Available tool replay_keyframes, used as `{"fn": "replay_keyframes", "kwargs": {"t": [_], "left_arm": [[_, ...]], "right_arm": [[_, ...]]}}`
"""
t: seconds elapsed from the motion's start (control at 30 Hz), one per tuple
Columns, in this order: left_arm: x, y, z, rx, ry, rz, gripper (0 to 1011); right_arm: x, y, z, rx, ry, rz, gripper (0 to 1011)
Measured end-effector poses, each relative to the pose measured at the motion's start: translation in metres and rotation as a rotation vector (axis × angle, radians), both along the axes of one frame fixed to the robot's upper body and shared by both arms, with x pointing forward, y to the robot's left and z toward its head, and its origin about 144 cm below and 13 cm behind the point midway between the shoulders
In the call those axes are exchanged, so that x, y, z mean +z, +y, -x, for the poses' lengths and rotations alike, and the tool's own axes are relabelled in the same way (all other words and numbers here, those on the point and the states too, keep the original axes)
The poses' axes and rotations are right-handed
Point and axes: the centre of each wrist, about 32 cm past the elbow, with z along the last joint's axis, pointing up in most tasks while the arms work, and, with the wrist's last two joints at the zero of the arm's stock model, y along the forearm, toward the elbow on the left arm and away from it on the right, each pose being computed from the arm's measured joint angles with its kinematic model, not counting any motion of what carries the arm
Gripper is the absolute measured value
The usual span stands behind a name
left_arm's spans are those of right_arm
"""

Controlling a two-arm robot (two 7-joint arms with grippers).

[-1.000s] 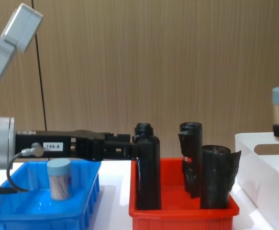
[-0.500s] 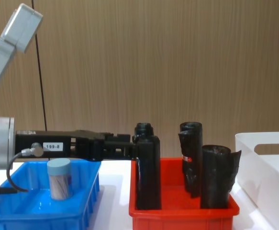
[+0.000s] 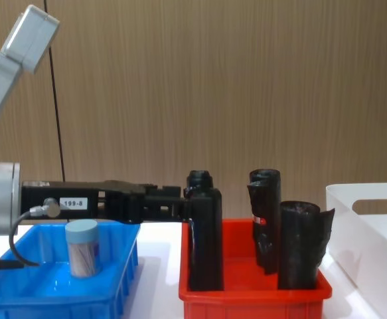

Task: Pick the cotton swabs from the blue box and place them into the white box.

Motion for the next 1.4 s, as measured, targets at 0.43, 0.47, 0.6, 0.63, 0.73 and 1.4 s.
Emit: {"fn": "replay_keyframes", "kwargs": {"t": [0.43, 0.47, 0.6, 0.63, 0.73, 1.4], "left_arm": [[-0.002, -0.005, 0.003, 0.035, -0.015, -0.014, 1004], [-0.002, -0.006, 0.003, 0.041, -0.018, -0.016, 1004], [-0.004, -0.010, 0.006, 0.074, -0.035, -0.028, 1004], [-0.005, -0.012, 0.007, 0.090, -0.043, -0.033, 1004], [-0.006, -0.017, 0.010, 0.119, -0.057, -0.043, 1004], [-0.013, -0.043, 0.027, 0.307, -0.163, -0.085, 1004]], "right_arm": [[-0.003, 0.009, 0.008, 0.010, -0.017, -0.005, 1002], [-0.004, 0.011, 0.009, 0.012, -0.020, -0.006, 1002], [-0.007, 0.020, 0.018, 0.021, -0.038, -0.013, 1002], [-0.007, 0.022, 0.020, 0.023, -0.042, -0.015, 1002], [-0.009, 0.029, 0.027, 0.030, -0.057, -0.022, 1002], [-0.014, 0.075, 0.084, 0.065, -0.157, -0.097, 1001]]}}
